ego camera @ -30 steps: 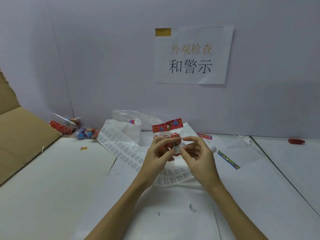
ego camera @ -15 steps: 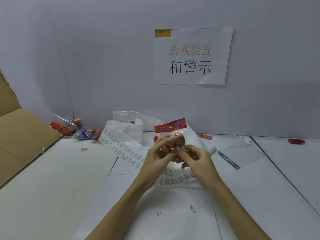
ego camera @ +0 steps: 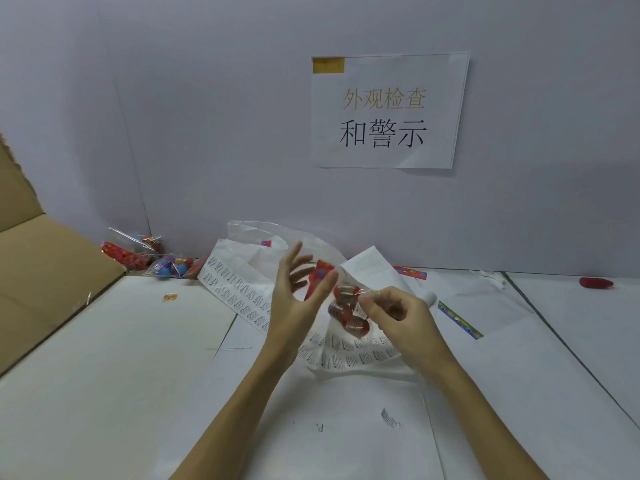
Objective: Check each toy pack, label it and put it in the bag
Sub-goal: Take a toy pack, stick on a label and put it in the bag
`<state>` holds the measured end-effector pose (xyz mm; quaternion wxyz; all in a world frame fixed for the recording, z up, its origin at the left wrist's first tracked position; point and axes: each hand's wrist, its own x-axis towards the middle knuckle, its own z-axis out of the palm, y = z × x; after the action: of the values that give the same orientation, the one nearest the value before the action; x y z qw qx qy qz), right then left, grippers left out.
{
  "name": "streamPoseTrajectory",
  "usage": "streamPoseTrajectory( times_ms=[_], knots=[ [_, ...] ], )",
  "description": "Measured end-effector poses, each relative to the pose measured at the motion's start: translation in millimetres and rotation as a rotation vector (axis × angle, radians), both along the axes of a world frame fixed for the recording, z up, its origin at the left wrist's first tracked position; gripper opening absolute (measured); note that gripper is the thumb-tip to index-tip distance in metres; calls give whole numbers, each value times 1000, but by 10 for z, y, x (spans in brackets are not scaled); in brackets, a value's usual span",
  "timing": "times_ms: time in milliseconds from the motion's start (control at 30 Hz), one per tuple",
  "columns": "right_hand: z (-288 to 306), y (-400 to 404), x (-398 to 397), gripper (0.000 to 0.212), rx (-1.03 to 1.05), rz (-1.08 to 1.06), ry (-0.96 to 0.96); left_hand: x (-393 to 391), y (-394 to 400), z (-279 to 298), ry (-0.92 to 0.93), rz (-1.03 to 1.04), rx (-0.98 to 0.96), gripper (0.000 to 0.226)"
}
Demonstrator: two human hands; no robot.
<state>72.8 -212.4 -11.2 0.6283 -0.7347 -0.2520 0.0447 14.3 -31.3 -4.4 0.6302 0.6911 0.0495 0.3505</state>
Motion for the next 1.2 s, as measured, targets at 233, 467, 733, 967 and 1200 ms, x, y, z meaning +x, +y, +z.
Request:
streamPoseTrajectory(
  times_ms=[233,467,733,967,1200],
  knots=[
    [2,34,-17,30,-15,14,-24,15,-6,-25,77,-79,-113,23],
    [24,-1,-17,45,106,129,95,30,45,-68,-38,149,176,29],
    [18,25,-85,46,94,384,293,26,132,-59,-67,243,117,17],
    [67,-43,-60,33,64,413,336,43,123,-63,-73,216,139,16],
    [-33,9,-7,19,-20,166,106,54,156,-126,-28,321,446,38]
  ],
)
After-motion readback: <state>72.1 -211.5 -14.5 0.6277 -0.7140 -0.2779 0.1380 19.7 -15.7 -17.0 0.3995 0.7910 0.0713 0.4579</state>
